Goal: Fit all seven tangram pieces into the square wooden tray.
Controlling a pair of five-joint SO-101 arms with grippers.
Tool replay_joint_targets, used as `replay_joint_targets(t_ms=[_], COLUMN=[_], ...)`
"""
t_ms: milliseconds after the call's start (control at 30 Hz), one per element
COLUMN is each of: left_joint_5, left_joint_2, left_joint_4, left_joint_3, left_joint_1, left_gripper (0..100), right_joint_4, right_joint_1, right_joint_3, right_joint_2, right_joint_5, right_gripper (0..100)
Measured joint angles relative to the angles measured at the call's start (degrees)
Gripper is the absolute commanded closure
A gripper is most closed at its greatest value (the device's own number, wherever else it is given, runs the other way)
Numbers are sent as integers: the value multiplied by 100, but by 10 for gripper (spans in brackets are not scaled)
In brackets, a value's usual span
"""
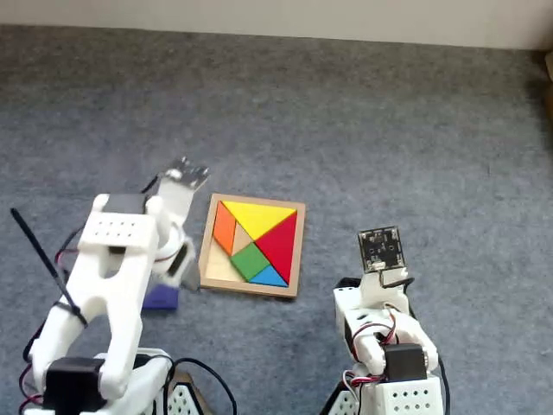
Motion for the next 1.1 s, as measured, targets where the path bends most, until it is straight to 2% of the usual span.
replay_joint_targets(t_ms=[167,400,600,800,1000,1100], left_joint_5=[-580,-1152,-1178,-1187,-1222,-1222], left_joint_2=[-26,-79,-88,-88,-88,-105], left_joint_4=[-545,-1108,-1284,-1380,-1398,-1398], left_joint_3=[879,1398,1442,1591,1609,1609], left_joint_1=[-404,-721,-721,-721,-721,-721], left_gripper=[730,733,735,840,850,887], right_joint_4=[0,0,0,0,0,0], right_joint_1=[0,0,0,0,167,211], right_joint_3=[0,0,0,0,0,0], right_joint_2=[0,0,0,0,0,0], right_joint_5=[0,0,0,0,0,0], right_gripper=[993,993,993,993,993,993])
